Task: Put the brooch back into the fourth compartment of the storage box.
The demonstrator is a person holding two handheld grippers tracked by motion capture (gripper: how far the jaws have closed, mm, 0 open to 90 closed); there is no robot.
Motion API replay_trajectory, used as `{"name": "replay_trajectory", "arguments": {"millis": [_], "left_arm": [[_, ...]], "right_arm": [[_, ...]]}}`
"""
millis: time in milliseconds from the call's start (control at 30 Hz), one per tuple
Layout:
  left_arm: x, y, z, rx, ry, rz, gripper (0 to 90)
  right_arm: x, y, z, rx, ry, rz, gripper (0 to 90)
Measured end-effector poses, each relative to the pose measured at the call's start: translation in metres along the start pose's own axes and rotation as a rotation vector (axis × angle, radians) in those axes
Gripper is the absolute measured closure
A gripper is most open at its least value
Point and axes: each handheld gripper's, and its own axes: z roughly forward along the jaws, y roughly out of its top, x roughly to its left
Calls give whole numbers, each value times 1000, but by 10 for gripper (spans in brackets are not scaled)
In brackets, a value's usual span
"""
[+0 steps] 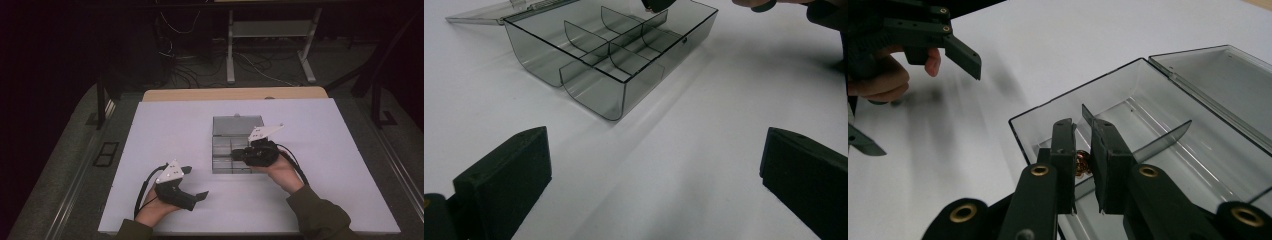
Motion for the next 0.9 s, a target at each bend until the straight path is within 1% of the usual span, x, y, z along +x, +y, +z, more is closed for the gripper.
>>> {"name": "replay_trajectory", "arguments": {"millis": [200, 467, 567, 667, 767, 900], "left_arm": [[1, 0, 0, -1, -2, -1, 0], [1, 0, -1, 0, -1, -1, 0], [1, 0, -1, -1, -3, -1, 0], [1, 0, 0, -1, -4, -1, 0], [1, 0, 0, -1, -4, -1, 0], [0, 0, 0, -1, -4, 0, 0]], "right_arm": [[0, 7, 10, 9, 13, -9, 797], [1, 13, 25, 37, 20, -22, 797], [3, 15, 30, 59, 25, -27, 797], [4, 16, 36, 80, 21, -39, 797], [4, 17, 42, 112, 16, -34, 797], [4, 17, 47, 140, 19, -36, 797]]}}
